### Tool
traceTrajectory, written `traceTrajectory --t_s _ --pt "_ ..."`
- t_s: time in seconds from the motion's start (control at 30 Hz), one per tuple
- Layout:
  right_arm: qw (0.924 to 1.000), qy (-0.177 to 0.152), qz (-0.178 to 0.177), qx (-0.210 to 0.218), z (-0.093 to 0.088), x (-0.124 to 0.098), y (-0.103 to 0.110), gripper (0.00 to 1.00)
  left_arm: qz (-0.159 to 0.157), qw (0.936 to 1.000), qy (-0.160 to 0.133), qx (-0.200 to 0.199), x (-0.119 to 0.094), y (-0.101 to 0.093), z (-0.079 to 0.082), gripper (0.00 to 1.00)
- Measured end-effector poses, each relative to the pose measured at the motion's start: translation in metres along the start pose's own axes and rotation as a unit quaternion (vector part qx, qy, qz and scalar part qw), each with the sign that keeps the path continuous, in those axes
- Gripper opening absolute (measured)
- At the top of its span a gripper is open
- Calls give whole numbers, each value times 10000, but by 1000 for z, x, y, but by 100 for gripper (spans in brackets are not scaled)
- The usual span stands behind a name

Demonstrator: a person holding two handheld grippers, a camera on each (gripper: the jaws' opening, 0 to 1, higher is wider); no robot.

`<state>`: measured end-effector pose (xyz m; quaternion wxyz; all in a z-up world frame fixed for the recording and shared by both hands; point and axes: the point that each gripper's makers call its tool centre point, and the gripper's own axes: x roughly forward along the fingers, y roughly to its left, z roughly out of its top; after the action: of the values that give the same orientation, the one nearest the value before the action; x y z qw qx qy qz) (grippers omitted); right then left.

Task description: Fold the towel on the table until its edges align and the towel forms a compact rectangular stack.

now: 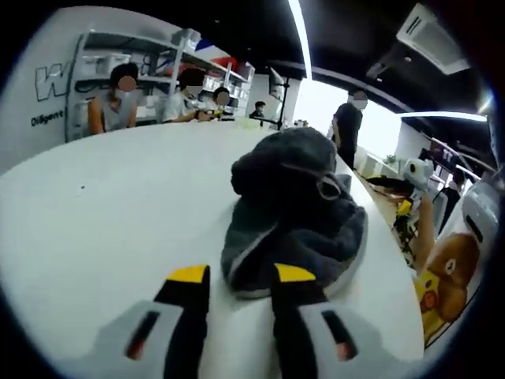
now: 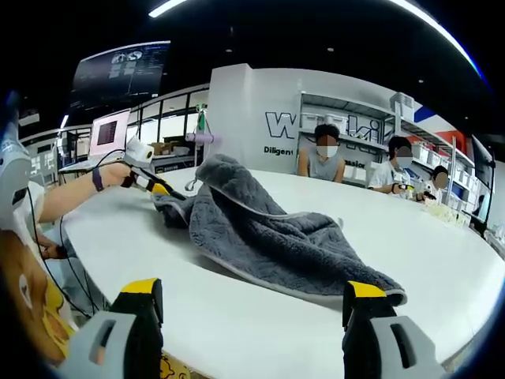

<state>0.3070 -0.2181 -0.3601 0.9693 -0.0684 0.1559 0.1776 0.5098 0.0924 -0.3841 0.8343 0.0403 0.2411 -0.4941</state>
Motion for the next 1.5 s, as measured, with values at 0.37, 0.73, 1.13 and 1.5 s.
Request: traceTrajectory --t_s 0.37,0.73,1.13,1.5 --pt "10000 25 2 -17 -1 1 0 99 36 10000 56 -29 -1 7 -4 14" --pt "10000 48 -1 -12 -5 -2 1 98 129 9998 98 -93 3 8 -8 6" --pt "10000 54 -12 13 -7 -3 -1 98 419 9991 -42 99 -18 3 17 4" --pt "10000 54 25 24 -9 -3 -2 98 939 9939 -291 501 -54 9 60 4"
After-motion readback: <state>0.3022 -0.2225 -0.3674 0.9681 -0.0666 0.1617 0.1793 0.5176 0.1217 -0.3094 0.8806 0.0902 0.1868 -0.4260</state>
